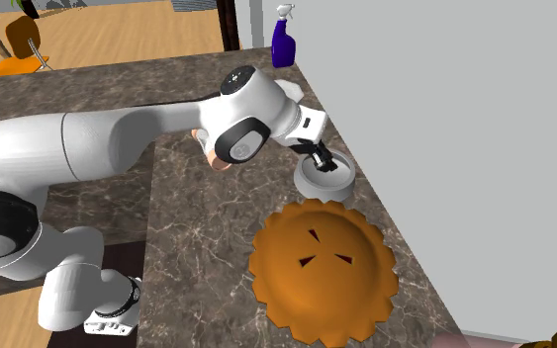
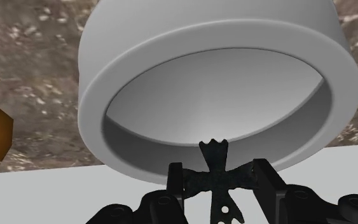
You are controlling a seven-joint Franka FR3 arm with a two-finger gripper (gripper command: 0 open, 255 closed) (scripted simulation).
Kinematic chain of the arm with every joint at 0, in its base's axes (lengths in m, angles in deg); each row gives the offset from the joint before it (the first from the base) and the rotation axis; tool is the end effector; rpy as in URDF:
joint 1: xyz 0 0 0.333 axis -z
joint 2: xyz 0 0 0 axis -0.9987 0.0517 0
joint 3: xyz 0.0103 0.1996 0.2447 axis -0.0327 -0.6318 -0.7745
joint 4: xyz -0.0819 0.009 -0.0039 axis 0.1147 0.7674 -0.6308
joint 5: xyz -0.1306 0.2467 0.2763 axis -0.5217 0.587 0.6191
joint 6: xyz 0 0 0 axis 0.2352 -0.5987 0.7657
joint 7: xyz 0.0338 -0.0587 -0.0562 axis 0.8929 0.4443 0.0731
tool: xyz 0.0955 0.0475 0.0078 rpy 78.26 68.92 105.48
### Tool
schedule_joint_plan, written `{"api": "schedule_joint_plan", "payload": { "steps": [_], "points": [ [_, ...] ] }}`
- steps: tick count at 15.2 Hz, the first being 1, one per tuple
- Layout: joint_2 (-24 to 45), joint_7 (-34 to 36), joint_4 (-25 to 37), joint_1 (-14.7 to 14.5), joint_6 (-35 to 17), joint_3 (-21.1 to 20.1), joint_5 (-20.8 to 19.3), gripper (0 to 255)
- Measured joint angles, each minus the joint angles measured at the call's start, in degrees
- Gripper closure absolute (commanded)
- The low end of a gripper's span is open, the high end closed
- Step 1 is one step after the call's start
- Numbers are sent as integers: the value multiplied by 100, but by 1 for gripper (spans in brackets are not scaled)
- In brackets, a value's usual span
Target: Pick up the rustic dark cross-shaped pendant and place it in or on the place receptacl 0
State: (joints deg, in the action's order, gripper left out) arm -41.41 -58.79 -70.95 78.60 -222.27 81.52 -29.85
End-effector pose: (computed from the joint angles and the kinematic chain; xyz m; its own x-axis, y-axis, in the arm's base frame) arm 0.5843 0.1320 0.6228 0.7714 0.0456 0.6347 0.0803 -0.9964 -0.0260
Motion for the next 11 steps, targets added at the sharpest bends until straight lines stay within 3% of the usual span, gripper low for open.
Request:
{"api": "schedule_joint_plan", "payload": {
  "steps": [4,5,11],
  "points": [
    [-2,2,-11,0,-10,0,-1,255],
    [-2,2,-11,0,-10,0,-1,0],
    [-3,2,-11,0,-10,0,-1,0]
  ]
}}
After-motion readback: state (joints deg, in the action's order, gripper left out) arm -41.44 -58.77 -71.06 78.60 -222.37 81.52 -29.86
